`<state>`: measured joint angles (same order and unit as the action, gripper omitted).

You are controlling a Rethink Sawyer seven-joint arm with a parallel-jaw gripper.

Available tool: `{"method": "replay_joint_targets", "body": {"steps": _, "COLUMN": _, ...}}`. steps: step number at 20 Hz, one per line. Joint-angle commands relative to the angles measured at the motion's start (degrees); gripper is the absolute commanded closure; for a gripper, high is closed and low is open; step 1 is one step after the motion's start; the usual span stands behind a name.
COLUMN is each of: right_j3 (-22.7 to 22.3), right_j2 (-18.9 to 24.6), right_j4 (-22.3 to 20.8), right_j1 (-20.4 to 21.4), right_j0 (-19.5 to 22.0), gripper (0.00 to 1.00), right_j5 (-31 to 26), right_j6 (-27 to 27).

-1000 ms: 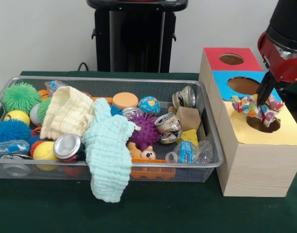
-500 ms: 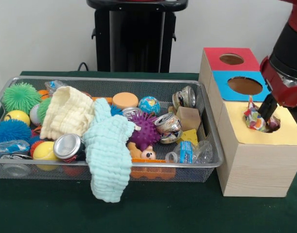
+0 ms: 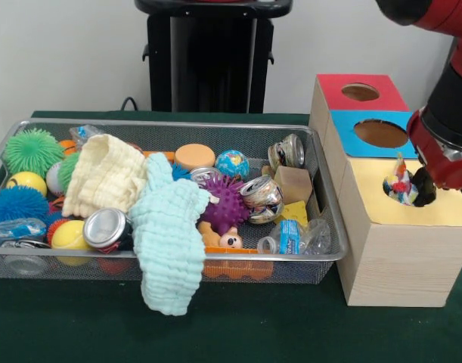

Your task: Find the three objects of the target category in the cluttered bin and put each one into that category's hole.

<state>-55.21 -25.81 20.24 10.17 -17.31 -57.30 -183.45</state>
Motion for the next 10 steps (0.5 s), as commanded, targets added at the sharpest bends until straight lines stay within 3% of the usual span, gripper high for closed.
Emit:
{"method": "replay_joint_targets", "body": {"steps": 1, "right_j3": -1.7, "right_j2": 4.3, "right_j4": 2.7, "right_j1": -2.5, "right_j0": 0.5, "gripper": 1.0, "right_j5": 5.0, "right_j6": -11.1}}
{"method": "replay_joint_targets", "body": {"steps": 4, "right_j3": -2.4, "right_j2": 5.1, "right_j4": 3.0, "right_j1": -2.9, "right_j0": 1.2, "gripper": 1.0, "right_j5": 7.7, "right_j6": -9.6}}
{"method": "replay_joint_targets", "body": {"steps": 10, "right_j3": -4.8, "right_j2": 10.2, "right_j4": 3.6, "right_j1": -4.7, "right_j0": 4.6, "gripper": 1.0, "right_j5": 18.7, "right_j6": -2.9}}
